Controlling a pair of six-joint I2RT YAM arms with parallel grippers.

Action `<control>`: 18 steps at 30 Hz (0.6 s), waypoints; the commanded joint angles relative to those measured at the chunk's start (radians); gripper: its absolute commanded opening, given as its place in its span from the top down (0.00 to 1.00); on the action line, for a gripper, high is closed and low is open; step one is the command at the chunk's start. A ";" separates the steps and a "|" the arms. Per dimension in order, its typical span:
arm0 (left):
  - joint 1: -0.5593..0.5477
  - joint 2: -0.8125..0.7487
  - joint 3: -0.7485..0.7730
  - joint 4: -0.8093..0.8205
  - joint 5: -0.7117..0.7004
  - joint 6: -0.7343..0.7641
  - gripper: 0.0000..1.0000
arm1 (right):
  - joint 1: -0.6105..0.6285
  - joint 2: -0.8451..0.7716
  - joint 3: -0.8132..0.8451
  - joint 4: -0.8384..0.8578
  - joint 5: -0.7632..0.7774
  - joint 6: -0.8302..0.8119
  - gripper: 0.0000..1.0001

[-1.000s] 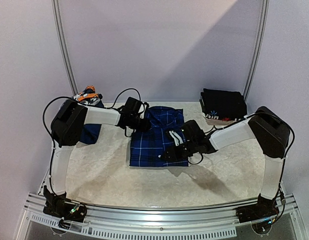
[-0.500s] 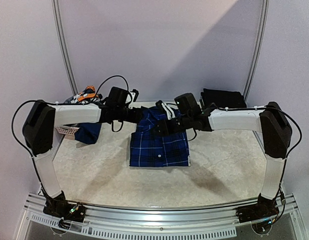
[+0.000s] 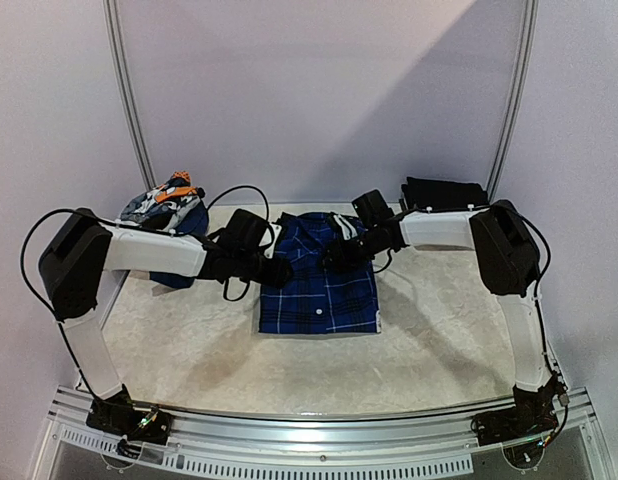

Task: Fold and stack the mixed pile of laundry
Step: Adjust the 2/3-rectangle-folded shirt at the center of the board.

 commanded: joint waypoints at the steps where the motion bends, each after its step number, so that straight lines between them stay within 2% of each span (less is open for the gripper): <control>1: -0.018 0.011 -0.011 0.032 0.007 -0.001 0.48 | -0.024 -0.007 -0.064 -0.072 0.086 -0.030 0.55; 5: -0.025 0.040 -0.006 0.031 0.013 0.004 0.48 | -0.028 -0.071 -0.159 -0.081 0.162 -0.047 0.55; 11: -0.030 0.056 0.020 0.032 0.028 0.018 0.49 | -0.028 -0.110 -0.177 -0.100 0.184 -0.054 0.55; 18: -0.069 -0.001 0.028 -0.029 -0.035 0.069 0.49 | -0.027 -0.248 -0.253 -0.068 0.201 -0.068 0.46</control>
